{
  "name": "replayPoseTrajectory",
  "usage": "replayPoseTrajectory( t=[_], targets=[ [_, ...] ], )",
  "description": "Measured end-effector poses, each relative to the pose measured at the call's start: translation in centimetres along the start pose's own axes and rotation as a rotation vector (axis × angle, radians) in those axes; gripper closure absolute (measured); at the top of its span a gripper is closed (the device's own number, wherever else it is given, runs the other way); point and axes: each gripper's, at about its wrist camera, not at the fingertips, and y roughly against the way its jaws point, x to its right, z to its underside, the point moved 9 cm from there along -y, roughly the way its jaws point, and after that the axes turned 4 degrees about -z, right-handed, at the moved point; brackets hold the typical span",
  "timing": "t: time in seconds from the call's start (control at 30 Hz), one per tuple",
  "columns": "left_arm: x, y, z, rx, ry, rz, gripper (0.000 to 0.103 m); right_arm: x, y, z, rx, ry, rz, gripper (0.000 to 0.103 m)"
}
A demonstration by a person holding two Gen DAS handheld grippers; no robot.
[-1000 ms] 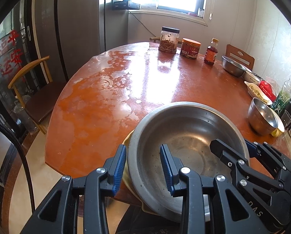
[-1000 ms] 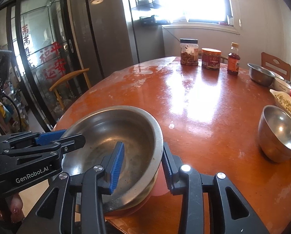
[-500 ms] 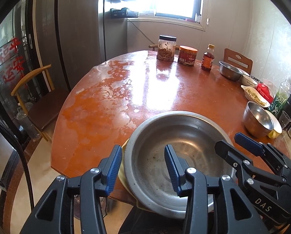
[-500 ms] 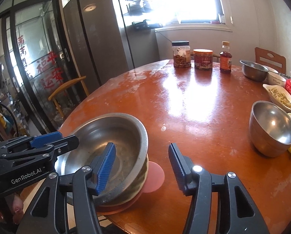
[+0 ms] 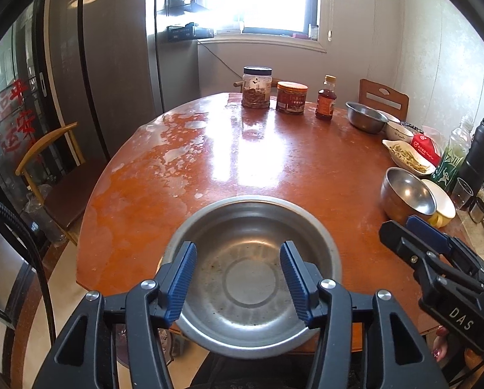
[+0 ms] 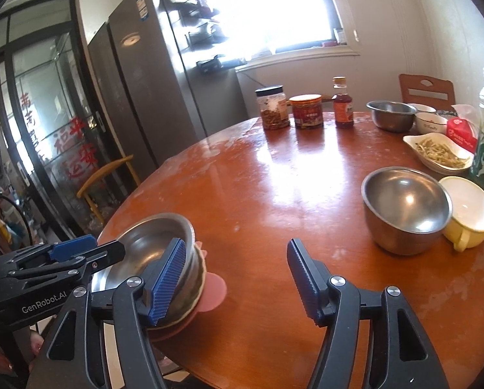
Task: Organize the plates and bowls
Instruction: 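Withdraw the open left tool from the stack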
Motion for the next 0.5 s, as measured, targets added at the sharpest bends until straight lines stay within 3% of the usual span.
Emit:
replayPoseTrajectory(
  t=[0.5],
  targets=[
    [7.4, 0.7, -1.0, 0.005, -0.090, 0.056, 0.047, 8.4, 5.2, -0.1, 0.073, -0.159, 0.078, 0.034]
  ],
)
